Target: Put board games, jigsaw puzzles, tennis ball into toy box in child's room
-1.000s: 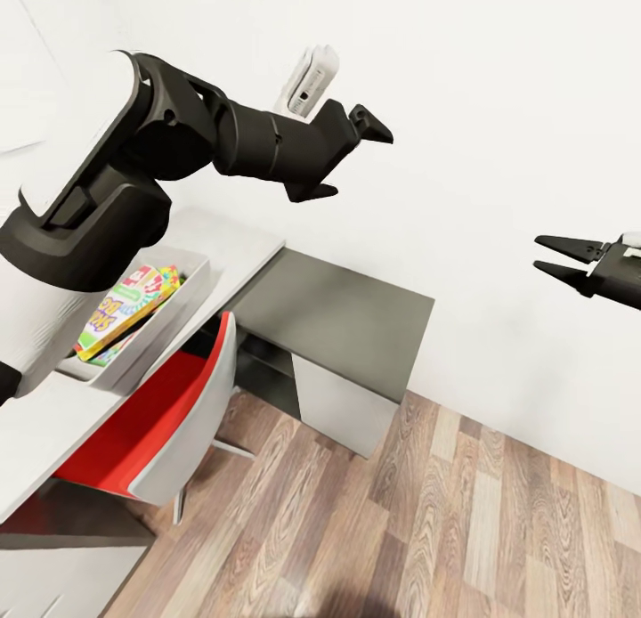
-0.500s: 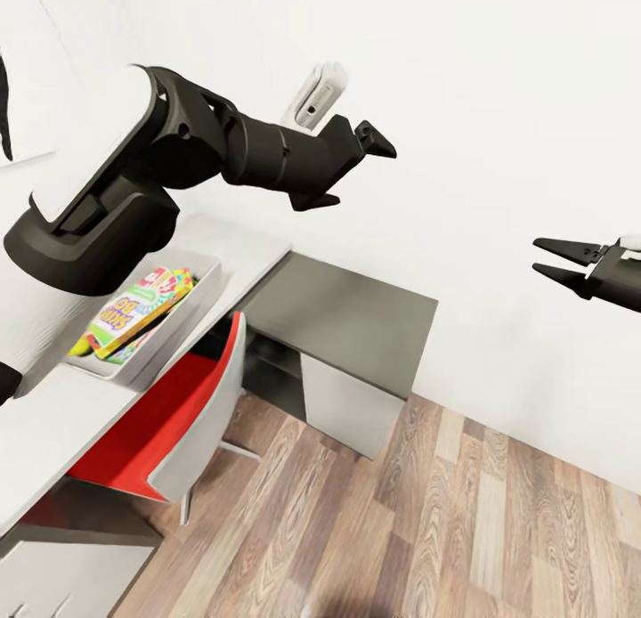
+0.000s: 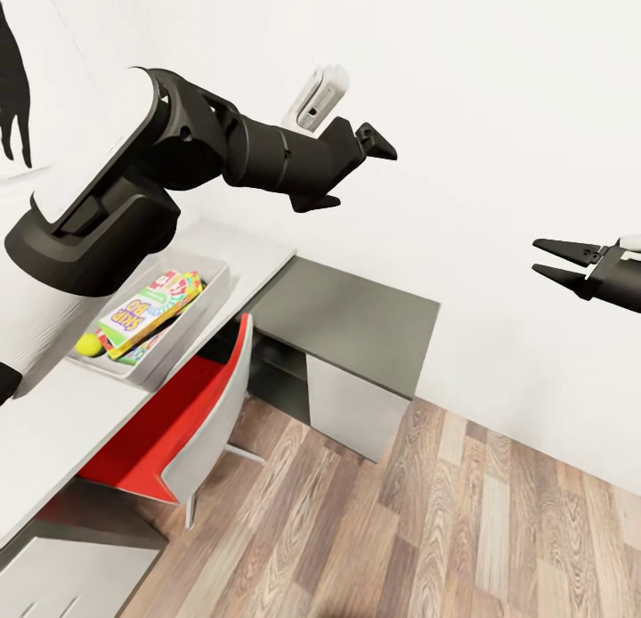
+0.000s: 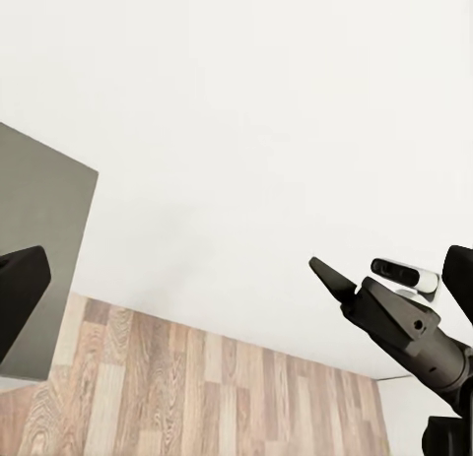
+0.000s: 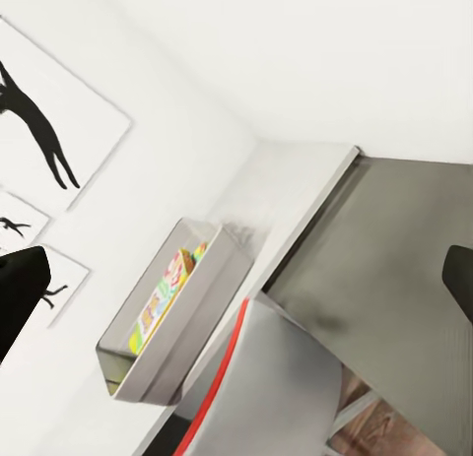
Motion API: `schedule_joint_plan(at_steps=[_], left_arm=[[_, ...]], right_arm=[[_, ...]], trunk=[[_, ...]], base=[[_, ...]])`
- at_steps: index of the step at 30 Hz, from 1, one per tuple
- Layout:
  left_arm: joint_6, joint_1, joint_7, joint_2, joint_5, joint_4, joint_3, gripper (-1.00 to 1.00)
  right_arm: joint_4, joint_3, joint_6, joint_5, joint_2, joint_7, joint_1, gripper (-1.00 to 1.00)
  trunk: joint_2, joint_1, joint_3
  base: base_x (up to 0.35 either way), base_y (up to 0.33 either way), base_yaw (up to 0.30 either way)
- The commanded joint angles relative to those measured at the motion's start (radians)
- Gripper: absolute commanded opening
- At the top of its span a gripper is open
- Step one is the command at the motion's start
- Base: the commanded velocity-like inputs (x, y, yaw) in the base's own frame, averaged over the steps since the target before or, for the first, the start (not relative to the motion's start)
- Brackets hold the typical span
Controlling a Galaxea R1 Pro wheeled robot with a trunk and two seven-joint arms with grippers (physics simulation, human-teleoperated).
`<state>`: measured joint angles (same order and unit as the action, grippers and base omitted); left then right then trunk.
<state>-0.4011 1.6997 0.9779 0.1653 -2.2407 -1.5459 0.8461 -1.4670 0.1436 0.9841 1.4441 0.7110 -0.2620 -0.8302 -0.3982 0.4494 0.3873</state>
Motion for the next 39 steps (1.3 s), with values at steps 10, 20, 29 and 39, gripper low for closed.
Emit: schedule_joint_plan(at_steps=[10,20,29,39], left_arm=[[-0.002,0.001,0.004,0.000,-0.003,0.000,0.000,1.00],[-0.002,0.001,0.004,0.000,-0.003,0.000,0.001,1.00],[-0.002,0.001,0.004,0.000,-0.003,0.000,0.001,1.00],[-0.002,0.001,0.004,0.000,-0.004,0.000,0.000,1.00]], right_arm=[[0.001,0.001,0.004,-0.011,0.000,-0.009,-0.001,1.00],[0.002,0.001,0.004,-0.011,-0.001,-0.009,-0.001,1.00],[0.014,0.001,0.004,-0.011,-0.001,-0.008,0.000,1.00],[0.035,0.001,0.004,-0.011,-0.001,-0.008,0.030,1.00]], trunk=[[-0.002,0.001,-0.014],[-0.002,0.001,-0.031],[-0.002,0.001,-0.045],[-0.002,0.001,-0.061]], base=[[-0.001,0.001,-0.087],[0.000,0.000,-0.123],[0.000,0.000,-0.134],[0.000,0.000,-0.136]])
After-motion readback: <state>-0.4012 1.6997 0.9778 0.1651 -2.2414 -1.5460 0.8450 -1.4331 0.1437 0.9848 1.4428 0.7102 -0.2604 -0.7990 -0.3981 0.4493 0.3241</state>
